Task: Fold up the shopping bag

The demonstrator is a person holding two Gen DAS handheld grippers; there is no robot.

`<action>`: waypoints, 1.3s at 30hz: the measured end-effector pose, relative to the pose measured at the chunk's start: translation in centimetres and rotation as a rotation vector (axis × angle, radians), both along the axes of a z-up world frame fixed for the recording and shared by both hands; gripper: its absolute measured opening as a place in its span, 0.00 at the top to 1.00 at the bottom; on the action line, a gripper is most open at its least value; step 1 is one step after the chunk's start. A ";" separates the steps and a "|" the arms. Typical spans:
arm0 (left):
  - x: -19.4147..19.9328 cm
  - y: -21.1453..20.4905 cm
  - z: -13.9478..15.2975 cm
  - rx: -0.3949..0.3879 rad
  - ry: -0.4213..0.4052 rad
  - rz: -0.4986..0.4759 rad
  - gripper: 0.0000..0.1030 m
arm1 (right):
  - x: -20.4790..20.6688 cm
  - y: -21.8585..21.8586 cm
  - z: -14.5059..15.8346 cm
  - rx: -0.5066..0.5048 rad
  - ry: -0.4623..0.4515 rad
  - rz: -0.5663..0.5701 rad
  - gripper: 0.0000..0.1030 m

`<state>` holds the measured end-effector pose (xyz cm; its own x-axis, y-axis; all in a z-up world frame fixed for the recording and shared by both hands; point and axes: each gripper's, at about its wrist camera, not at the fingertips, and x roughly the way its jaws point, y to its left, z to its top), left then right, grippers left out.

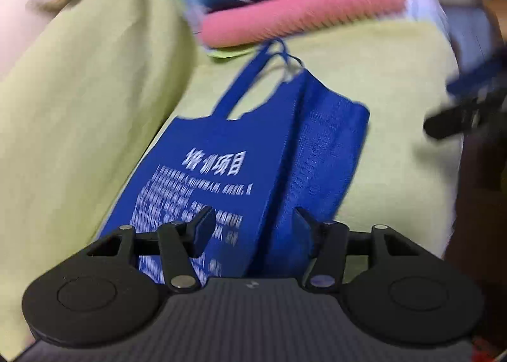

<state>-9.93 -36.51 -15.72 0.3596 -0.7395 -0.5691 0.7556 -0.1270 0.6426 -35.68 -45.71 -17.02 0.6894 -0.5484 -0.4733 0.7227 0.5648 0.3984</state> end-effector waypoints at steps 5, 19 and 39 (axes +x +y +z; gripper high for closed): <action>0.9 0.3 1.2 -0.032 0.036 -0.065 0.98 | 1.8 0.5 0.6 -0.119 -0.028 0.098 0.90; 0.2 1.6 2.2 -0.138 -0.134 -0.147 0.98 | 8.6 -3.6 0.5 -0.130 -0.112 0.123 0.91; -2.1 3.2 -6.2 -0.003 -0.359 -0.311 0.98 | 1.9 -6.7 -2.4 0.251 -0.412 0.096 0.62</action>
<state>-12.05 -33.31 -21.94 0.2946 -0.8448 -0.4466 0.4122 -0.3093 0.8570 -33.82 -52.42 -19.41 0.8888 -0.3773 -0.2600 0.4259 0.4710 0.7725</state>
